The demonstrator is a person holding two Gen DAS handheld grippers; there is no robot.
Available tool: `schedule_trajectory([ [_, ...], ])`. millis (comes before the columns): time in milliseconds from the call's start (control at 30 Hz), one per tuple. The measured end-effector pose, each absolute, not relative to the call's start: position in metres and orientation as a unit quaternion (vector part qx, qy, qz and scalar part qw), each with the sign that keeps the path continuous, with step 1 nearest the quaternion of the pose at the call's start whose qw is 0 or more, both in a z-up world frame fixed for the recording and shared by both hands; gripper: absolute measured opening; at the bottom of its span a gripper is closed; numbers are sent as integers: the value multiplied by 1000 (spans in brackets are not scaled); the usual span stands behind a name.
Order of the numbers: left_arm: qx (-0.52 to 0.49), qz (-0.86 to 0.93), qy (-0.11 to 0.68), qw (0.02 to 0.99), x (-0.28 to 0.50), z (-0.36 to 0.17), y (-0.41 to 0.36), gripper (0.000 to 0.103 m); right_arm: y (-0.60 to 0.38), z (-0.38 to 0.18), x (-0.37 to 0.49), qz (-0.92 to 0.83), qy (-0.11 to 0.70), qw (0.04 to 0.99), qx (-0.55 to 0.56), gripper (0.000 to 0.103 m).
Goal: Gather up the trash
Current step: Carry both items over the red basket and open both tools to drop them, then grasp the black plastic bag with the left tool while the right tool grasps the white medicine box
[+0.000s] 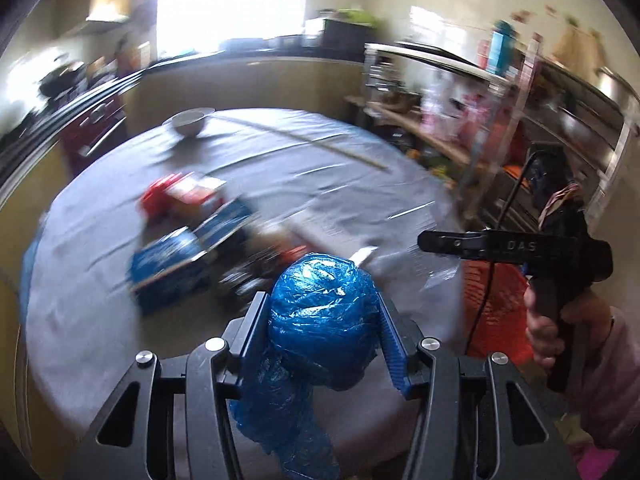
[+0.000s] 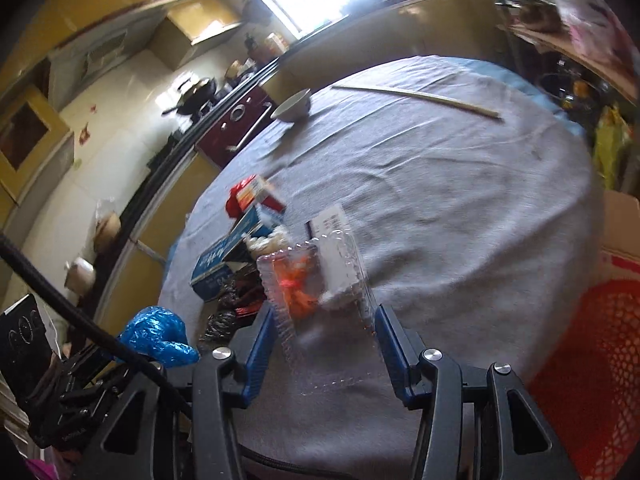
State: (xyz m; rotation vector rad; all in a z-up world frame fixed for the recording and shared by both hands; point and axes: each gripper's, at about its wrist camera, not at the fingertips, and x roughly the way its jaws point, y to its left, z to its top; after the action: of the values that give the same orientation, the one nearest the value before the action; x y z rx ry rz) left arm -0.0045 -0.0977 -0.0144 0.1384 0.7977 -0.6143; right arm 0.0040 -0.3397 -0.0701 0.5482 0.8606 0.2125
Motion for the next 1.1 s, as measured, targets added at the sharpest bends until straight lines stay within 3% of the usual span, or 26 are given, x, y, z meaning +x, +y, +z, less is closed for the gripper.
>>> schedule_trajectory([
  [167,85,-373,385,840,-2,-8,-168,54,-405,-79,-39,35,401,861,312,53],
  [567,138,-465,443,754,-12,-67,-337,56,-509,-121,-129,-81,396,811,424,56],
  [667,153,-468,462,738,-16,-80,-356,66,-519,-131,-137,-98,398,800,438,58],
  [1100,160,-398,423,798,-7,-54,-272,70,-504,-126,-116,-65,387,818,421,60],
])
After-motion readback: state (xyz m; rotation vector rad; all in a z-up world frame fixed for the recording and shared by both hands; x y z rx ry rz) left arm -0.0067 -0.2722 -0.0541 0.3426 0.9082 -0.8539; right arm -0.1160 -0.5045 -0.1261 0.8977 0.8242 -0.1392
